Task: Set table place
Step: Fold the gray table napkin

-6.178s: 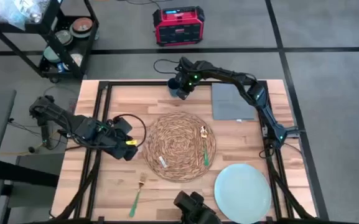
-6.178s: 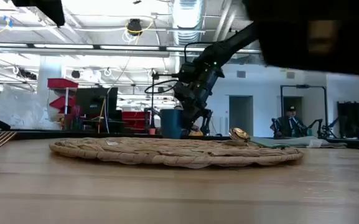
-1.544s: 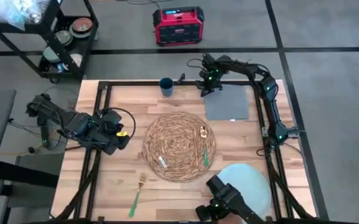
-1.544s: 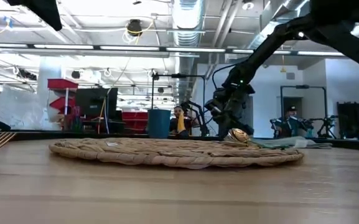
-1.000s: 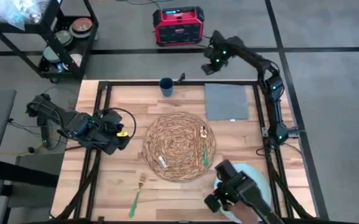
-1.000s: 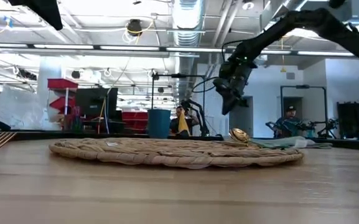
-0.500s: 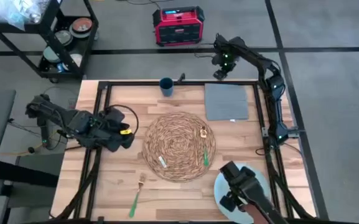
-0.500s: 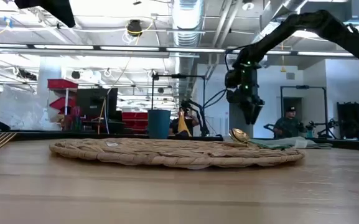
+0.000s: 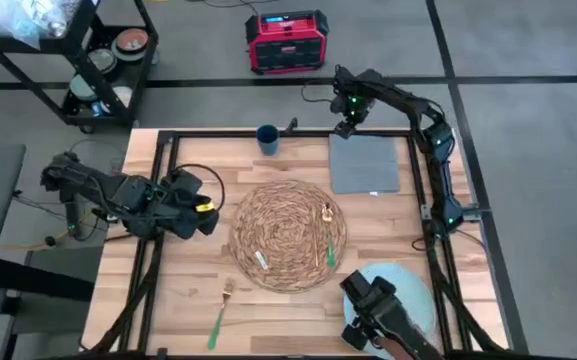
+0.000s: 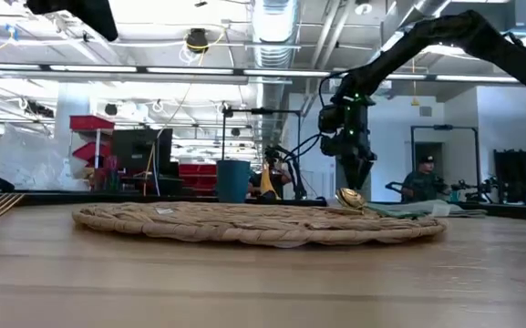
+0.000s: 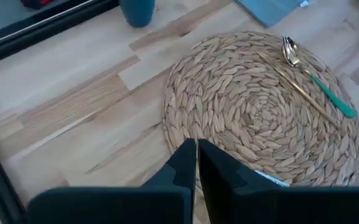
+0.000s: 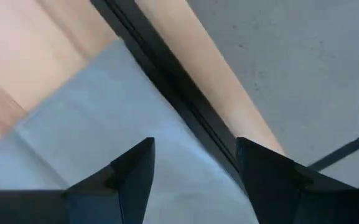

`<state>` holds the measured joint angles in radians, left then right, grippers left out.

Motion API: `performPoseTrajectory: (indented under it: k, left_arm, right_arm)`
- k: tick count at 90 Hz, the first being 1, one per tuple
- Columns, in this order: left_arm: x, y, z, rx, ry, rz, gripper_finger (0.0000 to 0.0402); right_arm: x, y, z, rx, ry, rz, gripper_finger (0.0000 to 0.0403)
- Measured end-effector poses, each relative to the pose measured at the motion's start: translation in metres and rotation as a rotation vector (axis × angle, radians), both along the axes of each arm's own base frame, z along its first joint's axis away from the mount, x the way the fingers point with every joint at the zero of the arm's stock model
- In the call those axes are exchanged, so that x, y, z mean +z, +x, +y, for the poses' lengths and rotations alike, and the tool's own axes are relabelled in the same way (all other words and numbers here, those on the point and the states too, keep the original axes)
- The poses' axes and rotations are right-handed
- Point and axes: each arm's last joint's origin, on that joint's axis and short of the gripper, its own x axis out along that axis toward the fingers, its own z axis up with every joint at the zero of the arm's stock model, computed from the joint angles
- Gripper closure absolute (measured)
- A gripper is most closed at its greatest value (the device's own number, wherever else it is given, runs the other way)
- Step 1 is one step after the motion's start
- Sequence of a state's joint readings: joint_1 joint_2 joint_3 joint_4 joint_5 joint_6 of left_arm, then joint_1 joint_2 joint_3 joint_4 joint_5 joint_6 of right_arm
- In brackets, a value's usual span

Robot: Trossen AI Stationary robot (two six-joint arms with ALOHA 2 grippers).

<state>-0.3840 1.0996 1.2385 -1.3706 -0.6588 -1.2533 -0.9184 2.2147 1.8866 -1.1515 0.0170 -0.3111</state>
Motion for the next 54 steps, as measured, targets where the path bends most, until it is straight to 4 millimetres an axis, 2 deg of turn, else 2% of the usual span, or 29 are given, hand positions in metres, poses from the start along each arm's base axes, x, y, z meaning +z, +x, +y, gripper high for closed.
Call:
performPoseTrajectory:
  k: [19,35,54]
  left_arm:
    - [0.0,0.0,0.0,0.0,0.001,0.0,0.0401]
    - [0.0,0.0,0.0,0.0,0.001,-0.001,0.0401]
    - [0.0,0.0,0.0,-0.012,0.01,0.008,0.0401]
  right_arm:
    - [-0.004,0.019,0.008,0.024,-0.004,-0.034,0.0196]
    - [-0.025,0.021,0.009,0.002,0.055,0.026,0.0196]
    - [-0.026,0.014,0.006,-0.016,0.045,0.072,0.0208]
